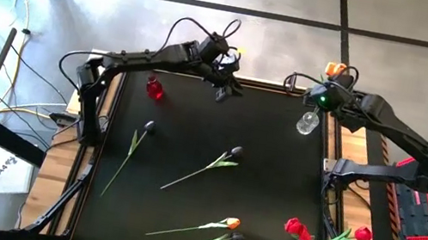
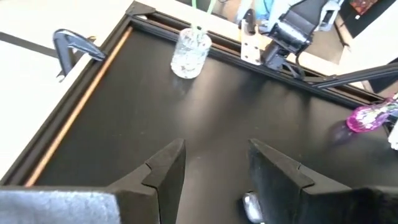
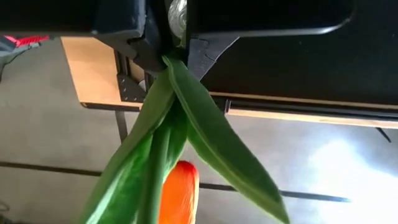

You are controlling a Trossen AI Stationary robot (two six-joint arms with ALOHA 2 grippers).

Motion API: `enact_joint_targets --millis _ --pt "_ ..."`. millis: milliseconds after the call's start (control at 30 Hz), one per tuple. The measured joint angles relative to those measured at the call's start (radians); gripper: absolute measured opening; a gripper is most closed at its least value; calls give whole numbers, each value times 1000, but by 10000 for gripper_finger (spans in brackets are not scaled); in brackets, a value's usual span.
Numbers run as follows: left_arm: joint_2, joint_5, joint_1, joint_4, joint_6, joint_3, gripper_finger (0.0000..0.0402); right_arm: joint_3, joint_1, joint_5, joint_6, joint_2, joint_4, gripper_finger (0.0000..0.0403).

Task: Sort flowers into vase by color
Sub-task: Put the top orange tulip into the transparent vase, then put the orange tulip into the transparent vase

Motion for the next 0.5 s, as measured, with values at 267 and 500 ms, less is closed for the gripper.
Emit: enact_joint_targets --millis 267,500 --pt "0 0 37 -47 11 0 158 0 -5 -36 55 5 -18 106" --pt "0 0 63 -160 23 0 158 26 -4 -38 89 -11 -34 170"
